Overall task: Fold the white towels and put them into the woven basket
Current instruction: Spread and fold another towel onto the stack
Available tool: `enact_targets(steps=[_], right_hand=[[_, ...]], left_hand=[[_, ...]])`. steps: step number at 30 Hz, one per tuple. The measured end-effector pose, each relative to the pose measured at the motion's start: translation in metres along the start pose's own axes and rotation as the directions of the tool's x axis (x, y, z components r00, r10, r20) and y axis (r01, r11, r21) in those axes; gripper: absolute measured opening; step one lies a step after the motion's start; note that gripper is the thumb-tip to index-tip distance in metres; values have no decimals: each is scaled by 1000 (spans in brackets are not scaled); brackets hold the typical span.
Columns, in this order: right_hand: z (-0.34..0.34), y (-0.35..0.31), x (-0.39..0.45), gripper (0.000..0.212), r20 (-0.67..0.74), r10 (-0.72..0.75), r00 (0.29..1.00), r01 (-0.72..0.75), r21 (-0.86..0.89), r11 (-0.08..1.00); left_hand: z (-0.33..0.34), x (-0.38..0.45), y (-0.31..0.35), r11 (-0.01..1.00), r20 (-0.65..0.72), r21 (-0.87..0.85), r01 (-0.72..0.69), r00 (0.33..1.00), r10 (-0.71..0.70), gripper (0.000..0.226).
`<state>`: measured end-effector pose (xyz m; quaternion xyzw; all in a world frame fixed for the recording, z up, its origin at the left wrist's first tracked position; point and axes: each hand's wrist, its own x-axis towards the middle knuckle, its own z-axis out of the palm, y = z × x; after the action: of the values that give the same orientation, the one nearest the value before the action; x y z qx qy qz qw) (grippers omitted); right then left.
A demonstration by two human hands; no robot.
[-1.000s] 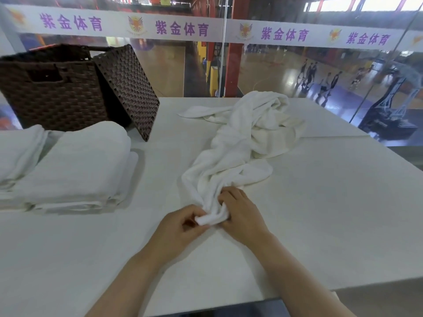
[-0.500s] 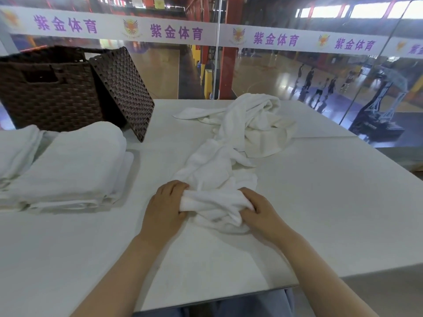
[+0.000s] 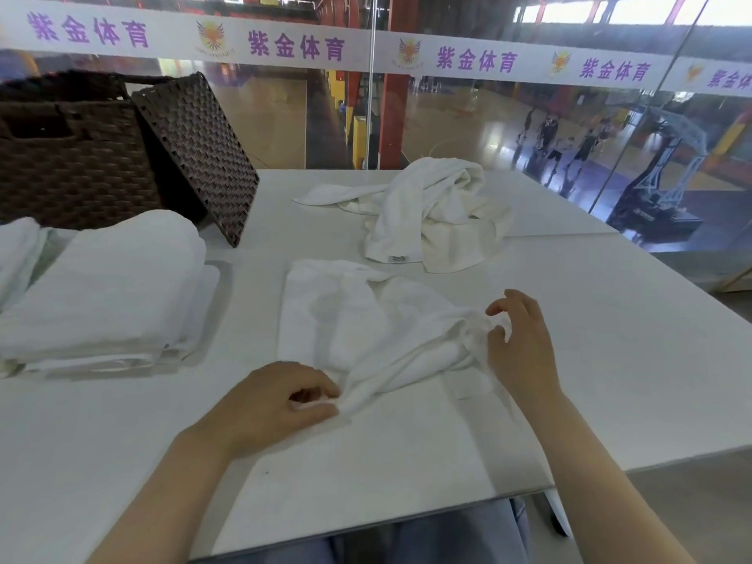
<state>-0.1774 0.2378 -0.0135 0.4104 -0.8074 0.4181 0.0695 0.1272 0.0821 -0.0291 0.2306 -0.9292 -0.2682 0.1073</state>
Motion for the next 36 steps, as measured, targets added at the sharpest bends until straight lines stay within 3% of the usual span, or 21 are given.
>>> enact_targets(steps=[3, 5, 6, 9, 11, 15, 18, 19, 21, 24, 26, 28, 30, 32, 33, 36], right_hand=[[0, 1, -18, 20, -23, -64, 998, 64, 21, 998], [1, 3, -31, 30, 68, 46, 997, -50, 48, 998], [1, 6, -36, 40, 136, 106, 985, -112, 36, 993], [1, 15, -47, 67, 279, 182, 943, -161, -98, 982], [0, 19, -48, 71, 284, 192, 939, -145, -180, 973], [-4, 22, -40, 54, 289, 273, 918, -247, -125, 961], [-14, 29, -31, 14, 306, 266, 914, -216, -187, 958], [-20, 32, -28, 8, 274, 232, 933, -171, -227, 959], [-33, 40, -22, 23, 154, 131, 979, -84, -279, 957], [-53, 53, -14, 33, -55, 96, 994, -107, -280, 954], [-57, 55, -13, 31, -129, 196, 972, -222, -240, 945], [-55, 53, -15, 31, -83, 366, 927, -374, -108, 921], [-54, 50, -20, 24, 27, 473, 881, -472, -38, 881], [-56, 51, -23, 13, 97, 516, 851, -507, -103, 855], [-58, 53, -24, 18, 118, 519, 846, -502, -149, 852], [-66, 55, -19, 29, 194, 531, 825, -510, -154, 847]], left_hand=[[4, 0, -4, 998, -190, -61, -23, 982, 11, 35], [6, 5, -12, 999, -382, 13, 47, 923, -39, 28], [7, 8, -15, 989, -433, 12, 147, 892, -128, 30], [8, 16, -18, 905, -376, -115, 409, 826, -421, 53], [8, 21, -19, 888, -327, -69, 454, 831, -450, 63], [14, 26, -14, 908, -319, -39, 418, 856, -408, 66], [16, 23, -4, 920, -364, -184, 345, 846, -390, 52], [14, 21, -3, 917, -406, -234, 323, 825, -394, 49], [5, 15, -4, 893, -520, -357, 274, 736, -434, 45], [-9, 10, -10, 765, -534, -610, 208, 604, -591, 51], [-9, 8, -13, 672, -422, -700, 241, 619, -662, 63], [-4, 7, -21, 561, -296, -794, 234, 657, -694, 71], [-5, 6, -30, 385, -217, -916, 112, 670, -710, 67], [-11, 10, -36, 181, -157, -983, -36, 676, -720, 65], [-14, 12, -35, 82, -119, -993, -86, 677, -726, 61], [-22, 19, -33, -77, -9, -993, -89, 712, -703, 32]])
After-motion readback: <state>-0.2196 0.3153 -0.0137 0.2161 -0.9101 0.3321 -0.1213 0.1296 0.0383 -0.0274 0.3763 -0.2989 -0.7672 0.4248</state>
